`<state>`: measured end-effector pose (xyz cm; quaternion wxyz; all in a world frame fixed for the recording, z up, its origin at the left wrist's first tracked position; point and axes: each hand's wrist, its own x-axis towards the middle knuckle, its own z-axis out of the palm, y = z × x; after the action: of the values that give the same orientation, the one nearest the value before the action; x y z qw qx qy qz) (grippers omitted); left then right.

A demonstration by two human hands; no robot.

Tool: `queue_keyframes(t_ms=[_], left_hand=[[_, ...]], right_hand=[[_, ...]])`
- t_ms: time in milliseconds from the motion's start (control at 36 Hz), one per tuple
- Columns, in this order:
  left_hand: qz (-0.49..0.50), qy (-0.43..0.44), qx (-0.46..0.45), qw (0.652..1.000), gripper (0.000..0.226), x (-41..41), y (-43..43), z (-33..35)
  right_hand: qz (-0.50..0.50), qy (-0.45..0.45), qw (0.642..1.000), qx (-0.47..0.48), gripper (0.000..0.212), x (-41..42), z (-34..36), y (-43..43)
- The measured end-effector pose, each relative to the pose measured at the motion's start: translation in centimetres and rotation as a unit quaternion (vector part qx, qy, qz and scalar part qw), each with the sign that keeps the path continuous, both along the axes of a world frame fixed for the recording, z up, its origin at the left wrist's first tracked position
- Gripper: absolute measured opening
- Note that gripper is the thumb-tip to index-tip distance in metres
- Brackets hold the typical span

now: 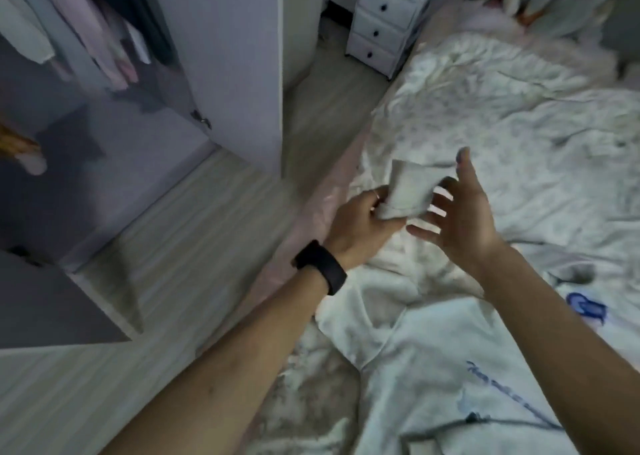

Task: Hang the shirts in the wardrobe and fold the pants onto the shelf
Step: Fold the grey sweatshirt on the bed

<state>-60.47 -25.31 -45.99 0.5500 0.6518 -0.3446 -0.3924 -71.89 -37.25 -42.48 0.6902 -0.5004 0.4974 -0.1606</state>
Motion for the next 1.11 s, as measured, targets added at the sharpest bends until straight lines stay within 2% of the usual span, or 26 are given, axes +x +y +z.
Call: queue_keyframes(t_ms=[56,83,111,167,194,278,333,361,417,472,556,611,667,750,833,889,972,1111], left_hand=[[-0.07,-0.069,-0.014,0.995,0.022,-5.6,-1.0,0.7],[-0.103,-0.098,-0.022,0.99,0.017,-8.6,-1.3,1.0],[-0.13,-0.123,-0.028,0.983,0.017,-10.9,-1.5,0.8],[-0.177,-0.157,-0.038,0.971,0.025,-16.6,-1.2,0.8],[-0.193,-0.172,-0.037,0.965,0.031,-19.6,-0.8,0.9],[-0.244,-0.245,-0.022,0.938,0.044,-27.5,1.3,-0.2],[-0.291,-0.311,-0.009,0.905,0.054,-32.5,3.0,-1.6],[-0.306,-0.345,-0.005,0.887,0.06,-34.5,4.1,-2.5],[-0.314,-0.406,0.013,0.858,0.072,-37.0,6.5,-4.8],[-0.33,-0.463,0.068,0.82,0.075,-38.8,8.7,-7.2],[-0.382,-0.509,0.173,0.752,0.076,-39.6,11.5,-10.2],[-0.403,-0.507,0.228,0.727,0.074,-39.6,13.5,-11.6],[-0.385,-0.513,0.245,0.727,0.067,-39.4,15.0,-12.1],[-0.353,-0.545,0.236,0.722,0.06,-38.4,16.1,-11.6],[-0.299,-0.558,0.236,0.737,0.063,-37.2,15.8,-10.4],[-0.255,-0.547,0.266,0.751,0.063,-35.6,15.2,-9.9],[-0.237,-0.547,0.332,0.731,0.065,-32.5,14.4,-9.9],[-0.276,-0.529,0.312,0.739,0.056,-29.3,12.7,-10.6]], right_hand=[[-0.052,-0.021,0.998,0.027,0.085,-5.7,1.4,-0.1],[-0.069,-0.012,0.997,0.028,0.085,-8.8,2.0,0.3],[-0.074,0.001,0.997,0.032,0.075,-11.3,2.1,0.6],[-0.106,0.02,0.994,0.031,0.035,-18.0,2.3,1.8],[-0.139,0.013,0.989,0.038,0.022,-21.8,2.3,2.7],[-0.254,-0.004,0.966,0.049,0.036,-33.1,1.2,6.2],[-0.331,-0.019,0.942,0.049,0.036,-41.0,0.0,8.8],[-0.372,-0.036,0.924,0.082,0.033,-44.5,-1.1,10.2],[-0.408,0.048,0.91,0.052,0.028,-50.3,-4.3,13.3],[-0.398,0.159,0.903,0.013,0.026,-55.4,-7.6,15.8],[-0.298,0.341,0.892,-0.004,0.028,-60.4,-11.3,18.8],[-0.191,0.461,0.866,-0.002,0.038,-61.7,-12.8,20.6],[-0.111,0.514,0.849,-0.043,0.045,-61.4,-13.9,22.3],[-0.113,0.482,0.858,-0.137,0.048,-58.0,-14.6,23.7],[-0.096,0.449,0.867,-0.194,0.047,-54.2,-14.0,23.9],[-0.064,0.428,0.878,-0.206,0.046,-51.7,-13.5,23.3],[-0.016,0.395,0.891,-0.225,0.045,-48.2,-13.4,21.9],[0.047,0.373,0.898,-0.23,0.049,-42.2,-13.7,18.5]])
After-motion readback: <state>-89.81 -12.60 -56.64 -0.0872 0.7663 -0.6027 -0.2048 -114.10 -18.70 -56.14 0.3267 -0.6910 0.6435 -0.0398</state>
